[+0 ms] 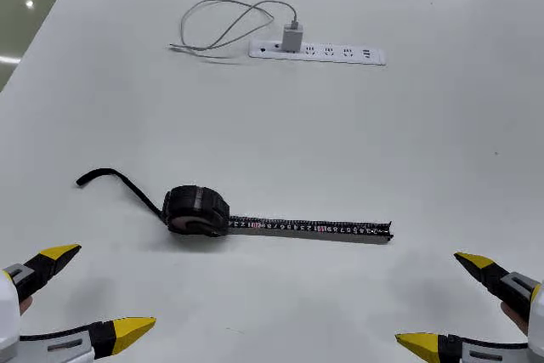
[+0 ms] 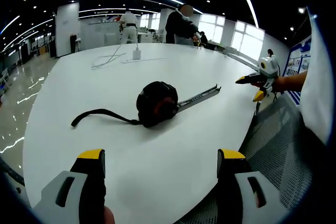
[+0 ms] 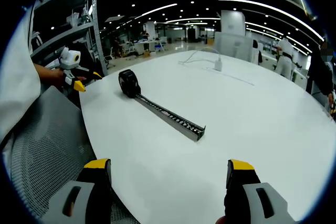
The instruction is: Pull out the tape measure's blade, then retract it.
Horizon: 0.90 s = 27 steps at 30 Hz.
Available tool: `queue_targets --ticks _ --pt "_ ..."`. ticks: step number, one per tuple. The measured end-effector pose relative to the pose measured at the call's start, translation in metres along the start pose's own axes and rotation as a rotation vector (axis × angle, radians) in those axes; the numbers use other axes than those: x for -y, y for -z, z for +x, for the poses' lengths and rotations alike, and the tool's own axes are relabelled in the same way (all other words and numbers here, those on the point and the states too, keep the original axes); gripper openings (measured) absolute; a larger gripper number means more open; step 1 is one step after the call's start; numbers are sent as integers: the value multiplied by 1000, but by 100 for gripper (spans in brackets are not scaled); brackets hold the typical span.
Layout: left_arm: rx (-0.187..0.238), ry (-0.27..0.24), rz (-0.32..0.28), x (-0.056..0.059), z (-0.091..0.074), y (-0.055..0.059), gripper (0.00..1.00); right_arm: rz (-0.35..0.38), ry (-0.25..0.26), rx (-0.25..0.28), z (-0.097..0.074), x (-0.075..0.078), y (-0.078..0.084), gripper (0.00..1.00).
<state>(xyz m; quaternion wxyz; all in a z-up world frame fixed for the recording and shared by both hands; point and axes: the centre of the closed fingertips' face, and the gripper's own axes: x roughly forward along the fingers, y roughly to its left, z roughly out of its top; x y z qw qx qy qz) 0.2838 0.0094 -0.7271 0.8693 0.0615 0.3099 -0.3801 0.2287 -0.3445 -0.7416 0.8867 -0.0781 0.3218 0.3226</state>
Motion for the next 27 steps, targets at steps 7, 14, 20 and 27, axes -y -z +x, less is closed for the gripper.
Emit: queue_targets --ticks 7,14,20,27 --pt "0 -7 -7 5 10 -3 86 -6 -13 -2 2 -1 -2 89" --pt "11 -18 -27 8 20 -12 85 -7 -17 0 4 -1 -4 89" --pt "26 -12 -45 11 28 -20 84 -12 -22 -3 6 0 -5 89" --pt "24 -5 -44 16 40 -29 84 -10 -26 3 9 0 -8 89"
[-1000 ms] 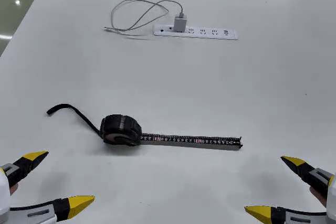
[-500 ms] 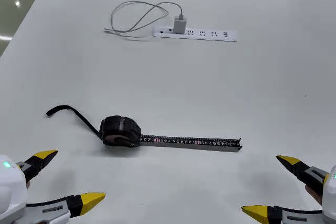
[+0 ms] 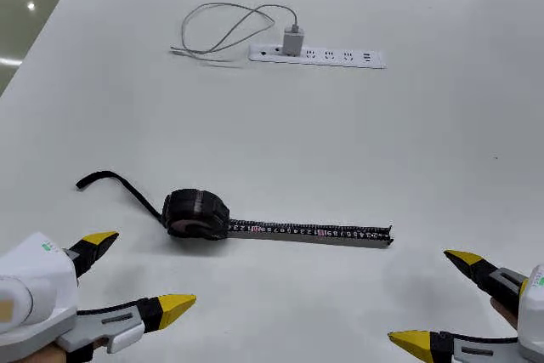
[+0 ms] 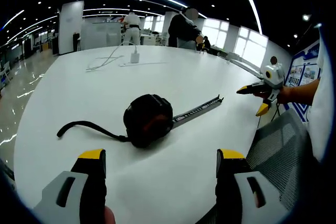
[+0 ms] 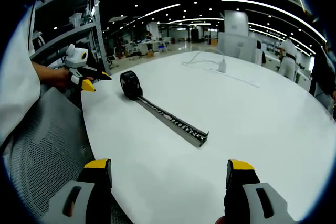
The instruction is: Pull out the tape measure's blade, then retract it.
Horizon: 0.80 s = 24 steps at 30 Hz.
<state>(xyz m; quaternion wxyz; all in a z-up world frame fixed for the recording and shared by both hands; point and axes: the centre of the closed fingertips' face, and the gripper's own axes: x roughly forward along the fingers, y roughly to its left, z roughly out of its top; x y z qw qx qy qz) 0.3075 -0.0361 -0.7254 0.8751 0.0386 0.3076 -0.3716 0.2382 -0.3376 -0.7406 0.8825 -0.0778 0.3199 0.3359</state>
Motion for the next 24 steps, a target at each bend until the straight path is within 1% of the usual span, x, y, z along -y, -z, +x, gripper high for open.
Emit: queue_targets --ticks 3,8,13,21,24 --pt "7 -8 -16 -2 5 -7 84 0 0 -1 1 1 1 89" --pt "15 0 -22 1 15 -14 84 1 0 -2 2 2 0 89" --pt "10 15 -21 6 26 -14 84 -2 0 -3 2 2 0 88" --pt "8 16 -39 5 41 -16 83 2 -1 -14 1 3 3 88" --pt "15 16 -61 2 47 -16 83 1 -2 -17 1 4 4 88"
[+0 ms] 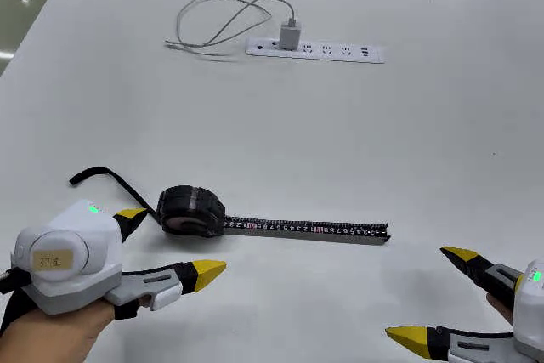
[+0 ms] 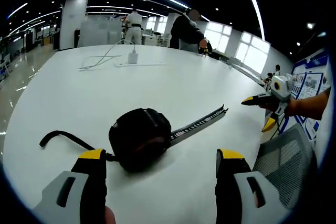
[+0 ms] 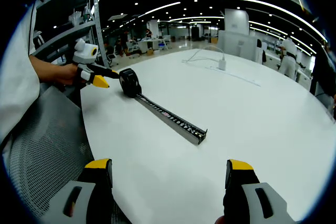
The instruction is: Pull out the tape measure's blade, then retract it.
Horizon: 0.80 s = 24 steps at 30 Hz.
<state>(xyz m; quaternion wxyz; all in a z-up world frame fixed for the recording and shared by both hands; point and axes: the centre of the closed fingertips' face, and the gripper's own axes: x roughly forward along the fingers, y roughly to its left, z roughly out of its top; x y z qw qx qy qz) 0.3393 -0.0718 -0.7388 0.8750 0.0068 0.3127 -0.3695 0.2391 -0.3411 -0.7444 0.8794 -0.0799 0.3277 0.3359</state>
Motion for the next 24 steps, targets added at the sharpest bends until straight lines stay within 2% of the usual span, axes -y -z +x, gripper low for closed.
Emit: queue_targets --ticks 6,14,19,24 --pt "3 -1 -9 2 9 -2 83 4 4 1 0 4 -1 86" --pt "15 -23 -30 1 12 -3 83 1 5 -3 0 8 -1 86" --pt "19 -64 -38 0 15 -4 82 -5 4 -5 2 9 -2 85" --pt "33 -108 -62 -1 19 -6 82 -31 -9 -5 6 11 -6 80"
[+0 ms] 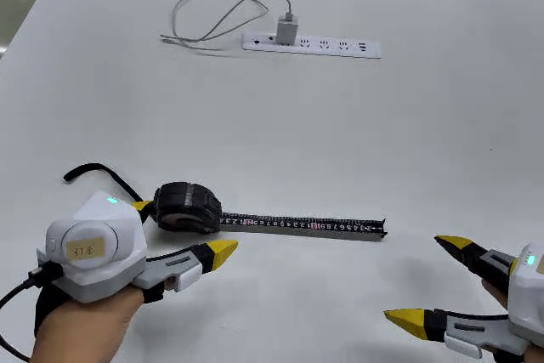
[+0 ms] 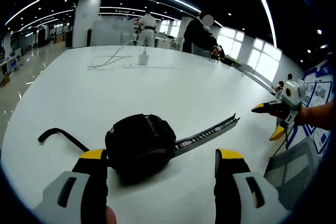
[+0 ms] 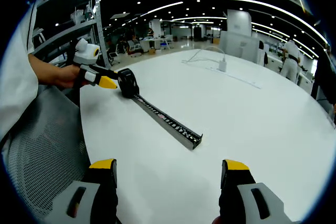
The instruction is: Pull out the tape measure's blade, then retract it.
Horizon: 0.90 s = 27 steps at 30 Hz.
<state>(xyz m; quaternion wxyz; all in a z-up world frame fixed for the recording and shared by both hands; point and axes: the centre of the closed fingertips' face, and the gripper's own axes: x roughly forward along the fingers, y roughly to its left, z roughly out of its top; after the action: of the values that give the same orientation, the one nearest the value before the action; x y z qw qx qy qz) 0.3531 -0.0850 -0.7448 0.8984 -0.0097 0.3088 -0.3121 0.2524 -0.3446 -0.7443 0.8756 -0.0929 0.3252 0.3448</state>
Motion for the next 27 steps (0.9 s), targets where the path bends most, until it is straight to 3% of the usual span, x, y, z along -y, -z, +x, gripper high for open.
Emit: queue_targets --ticks 2,15,27 --pt "12 -19 -35 -2 1 -2 82 -12 -13 -12 3 1 0 79" --pt "26 -106 -80 -10 8 -2 75 -111 -65 -56 19 17 -8 68" --pt "18 -166 -87 -11 12 -2 76 -202 -96 -102 31 36 -13 55"
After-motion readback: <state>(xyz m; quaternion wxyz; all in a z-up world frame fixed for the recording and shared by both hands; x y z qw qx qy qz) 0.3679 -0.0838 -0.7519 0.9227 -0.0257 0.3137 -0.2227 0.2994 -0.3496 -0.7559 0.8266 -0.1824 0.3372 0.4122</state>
